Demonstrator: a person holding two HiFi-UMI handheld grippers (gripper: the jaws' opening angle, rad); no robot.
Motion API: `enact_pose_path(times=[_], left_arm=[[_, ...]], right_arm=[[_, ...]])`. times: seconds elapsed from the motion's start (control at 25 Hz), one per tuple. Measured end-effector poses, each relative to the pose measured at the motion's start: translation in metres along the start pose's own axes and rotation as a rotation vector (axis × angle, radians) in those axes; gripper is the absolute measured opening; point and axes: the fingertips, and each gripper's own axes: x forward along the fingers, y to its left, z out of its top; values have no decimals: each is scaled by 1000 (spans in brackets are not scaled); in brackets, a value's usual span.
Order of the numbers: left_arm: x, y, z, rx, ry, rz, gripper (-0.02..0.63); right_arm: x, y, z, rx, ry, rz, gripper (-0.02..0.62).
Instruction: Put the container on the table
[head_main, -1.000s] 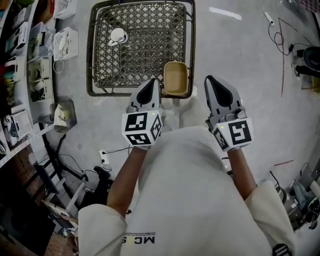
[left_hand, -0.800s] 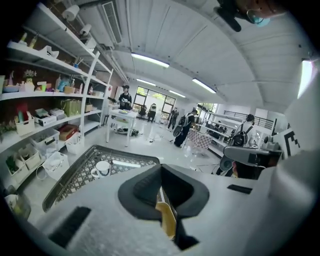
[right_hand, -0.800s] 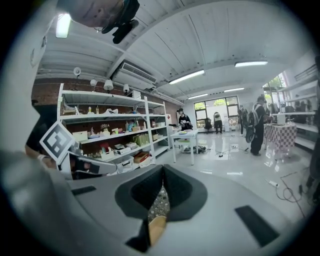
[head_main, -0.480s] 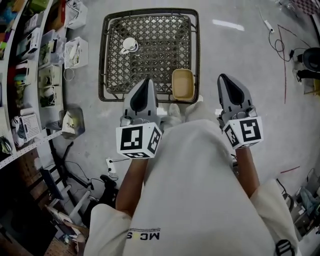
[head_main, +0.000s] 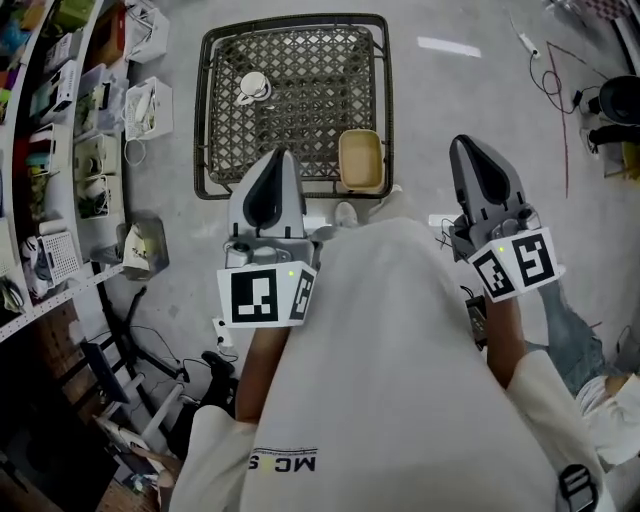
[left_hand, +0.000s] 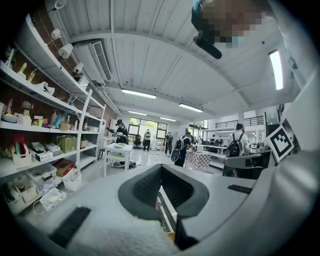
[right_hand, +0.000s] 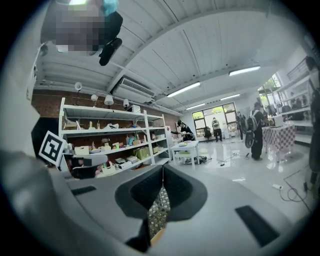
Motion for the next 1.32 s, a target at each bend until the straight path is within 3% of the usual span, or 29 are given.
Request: enact_pose_path(times=[0.44, 0.92, 1.32], left_arm=[[-5, -3, -9, 7, 3, -45, 23], [-4, -16, -24, -13, 47, -99, 23], [-14, -8, -27, -33, 50, -83, 23]], right_arm=[[-12, 22, 1, -114, 4, 39, 18], [-9, 27, -4, -130, 17, 35, 19], [-8, 40, -13, -135, 37, 59, 18]])
